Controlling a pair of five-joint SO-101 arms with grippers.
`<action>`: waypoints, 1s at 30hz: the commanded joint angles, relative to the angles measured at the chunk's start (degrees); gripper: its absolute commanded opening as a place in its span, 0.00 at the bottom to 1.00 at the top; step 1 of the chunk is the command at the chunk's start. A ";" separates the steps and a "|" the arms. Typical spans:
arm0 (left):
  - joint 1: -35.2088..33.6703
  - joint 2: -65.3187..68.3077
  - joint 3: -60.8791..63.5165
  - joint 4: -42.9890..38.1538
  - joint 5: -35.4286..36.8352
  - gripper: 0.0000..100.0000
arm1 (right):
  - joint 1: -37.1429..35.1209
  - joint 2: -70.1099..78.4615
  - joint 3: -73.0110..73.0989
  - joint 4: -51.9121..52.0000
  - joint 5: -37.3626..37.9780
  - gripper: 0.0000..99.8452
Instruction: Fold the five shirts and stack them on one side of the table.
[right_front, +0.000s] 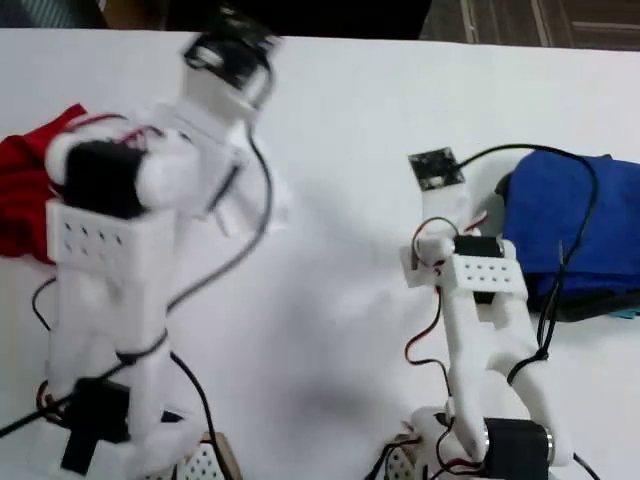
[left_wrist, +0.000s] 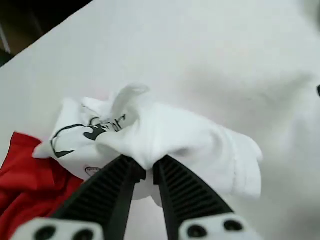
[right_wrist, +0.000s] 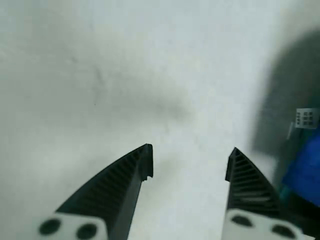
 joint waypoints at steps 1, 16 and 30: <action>4.92 -2.90 0.04 0.70 0.53 0.03 | 1.27 -2.33 -0.35 -0.31 -0.53 0.24; 4.84 0.00 9.63 -0.70 5.19 0.17 | 0.92 -2.33 -0.35 -0.31 -0.53 0.24; -35.69 0.44 10.42 -5.36 -1.49 0.19 | -8.66 -2.42 -1.23 2.07 4.66 0.24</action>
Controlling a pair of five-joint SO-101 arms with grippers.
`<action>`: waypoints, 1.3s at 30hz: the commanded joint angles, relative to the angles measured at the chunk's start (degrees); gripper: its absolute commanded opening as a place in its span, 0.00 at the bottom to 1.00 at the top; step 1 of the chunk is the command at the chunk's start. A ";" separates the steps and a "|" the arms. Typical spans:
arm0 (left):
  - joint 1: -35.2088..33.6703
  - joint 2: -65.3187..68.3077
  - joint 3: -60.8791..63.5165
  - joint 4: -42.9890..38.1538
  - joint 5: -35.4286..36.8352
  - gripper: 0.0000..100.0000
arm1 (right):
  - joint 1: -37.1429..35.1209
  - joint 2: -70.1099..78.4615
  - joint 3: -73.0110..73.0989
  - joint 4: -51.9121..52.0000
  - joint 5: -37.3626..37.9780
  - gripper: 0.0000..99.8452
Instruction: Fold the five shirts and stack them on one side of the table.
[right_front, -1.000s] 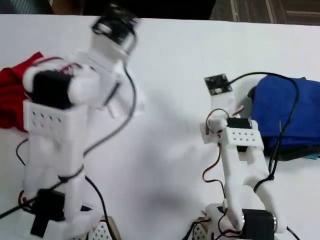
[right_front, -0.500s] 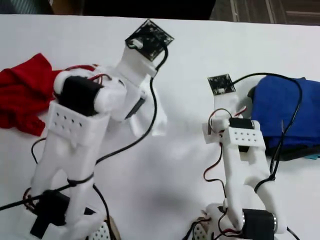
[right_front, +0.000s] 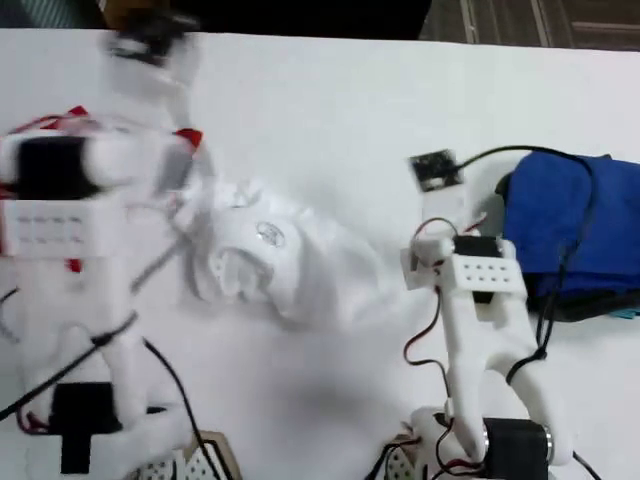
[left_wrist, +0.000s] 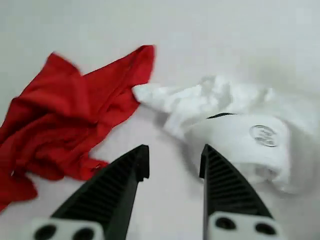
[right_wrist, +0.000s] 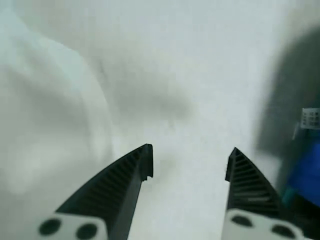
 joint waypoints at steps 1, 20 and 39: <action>-15.30 0.00 6.64 -4.66 -6.68 0.19 | -8.31 -2.24 -1.85 0.75 3.16 0.24; -53.80 -0.09 44.53 -31.30 -14.86 0.19 | -42.42 31.43 -46.68 12.88 3.78 0.24; -50.73 -0.09 44.53 -31.65 -14.77 0.19 | -15.78 45.49 -65.58 19.82 8.26 0.02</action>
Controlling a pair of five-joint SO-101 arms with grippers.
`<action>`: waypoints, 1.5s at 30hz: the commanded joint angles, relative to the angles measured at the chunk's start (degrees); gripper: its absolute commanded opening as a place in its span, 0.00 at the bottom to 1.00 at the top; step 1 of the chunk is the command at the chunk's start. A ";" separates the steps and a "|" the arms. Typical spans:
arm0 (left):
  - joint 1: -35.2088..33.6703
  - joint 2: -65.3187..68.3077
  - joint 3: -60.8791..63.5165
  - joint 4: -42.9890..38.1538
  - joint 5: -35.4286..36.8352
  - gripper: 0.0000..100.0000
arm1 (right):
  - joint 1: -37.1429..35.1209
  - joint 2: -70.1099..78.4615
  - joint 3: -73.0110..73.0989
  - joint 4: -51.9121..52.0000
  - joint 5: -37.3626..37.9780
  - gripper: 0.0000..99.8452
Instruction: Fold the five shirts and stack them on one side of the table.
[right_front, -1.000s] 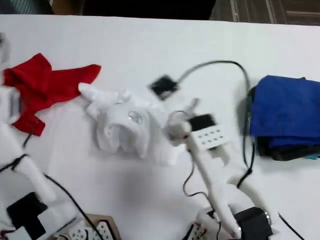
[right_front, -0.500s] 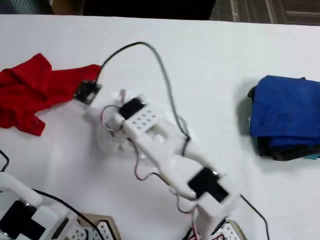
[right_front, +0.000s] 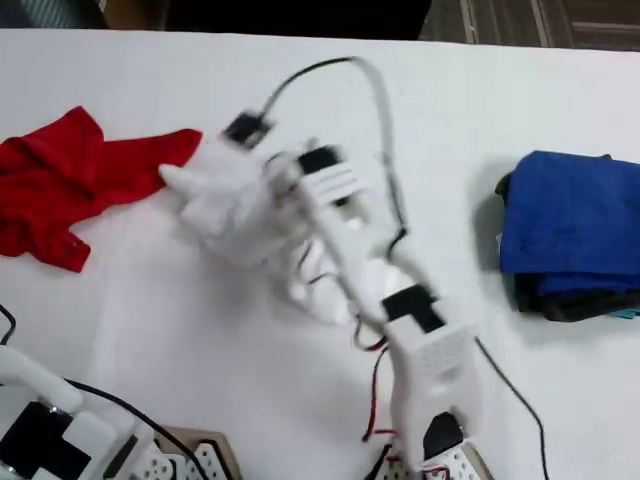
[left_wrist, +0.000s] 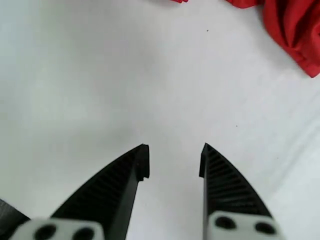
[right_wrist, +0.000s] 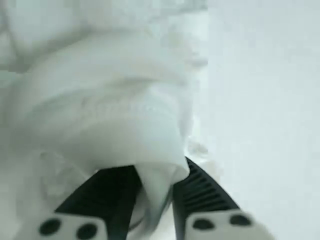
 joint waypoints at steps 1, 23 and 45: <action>3.43 -0.18 -0.22 -0.97 0.18 0.19 | 7.69 -3.91 -4.92 3.91 0.53 0.02; 10.11 -0.18 -0.22 -2.99 3.34 0.19 | 0.13 -11.56 -18.64 15.78 0.18 0.29; 3.96 -0.18 -0.31 -2.99 3.08 0.19 | -14.46 5.67 -13.19 9.36 9.76 0.29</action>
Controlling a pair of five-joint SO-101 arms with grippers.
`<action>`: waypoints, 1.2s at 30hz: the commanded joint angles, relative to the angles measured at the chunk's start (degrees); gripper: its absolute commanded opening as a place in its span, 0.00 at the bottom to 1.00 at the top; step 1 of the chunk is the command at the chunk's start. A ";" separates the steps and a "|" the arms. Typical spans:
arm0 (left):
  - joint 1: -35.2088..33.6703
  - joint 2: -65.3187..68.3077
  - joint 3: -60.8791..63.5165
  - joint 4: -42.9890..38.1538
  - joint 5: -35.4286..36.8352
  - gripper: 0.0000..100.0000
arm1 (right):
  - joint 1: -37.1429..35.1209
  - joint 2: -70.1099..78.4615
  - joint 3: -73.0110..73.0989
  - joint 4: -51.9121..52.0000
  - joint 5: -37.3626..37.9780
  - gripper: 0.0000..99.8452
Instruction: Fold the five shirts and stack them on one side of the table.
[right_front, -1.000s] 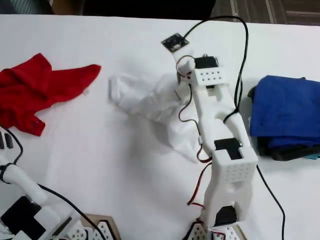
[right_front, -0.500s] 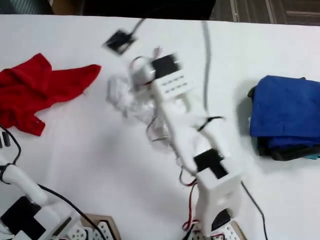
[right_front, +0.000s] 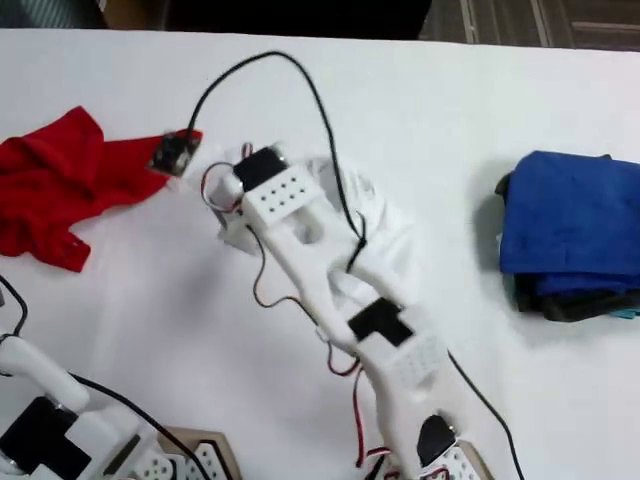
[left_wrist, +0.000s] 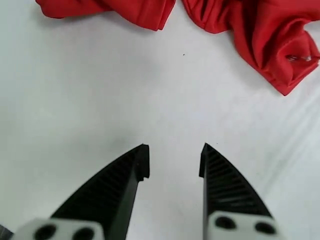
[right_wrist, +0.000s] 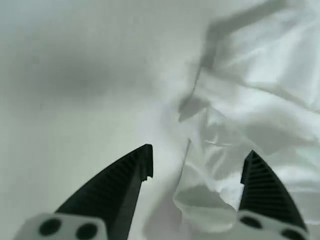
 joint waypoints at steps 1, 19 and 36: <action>-0.70 -0.18 -0.31 -0.88 0.26 0.19 | 1.98 2.77 -0.35 -2.68 3.25 0.29; -0.35 -0.18 -0.22 -0.88 0.44 0.19 | 20.88 5.67 -16.26 7.78 5.54 0.02; -0.26 -0.18 -0.22 -0.88 0.62 0.19 | 18.77 6.20 -33.76 12.00 3.16 0.02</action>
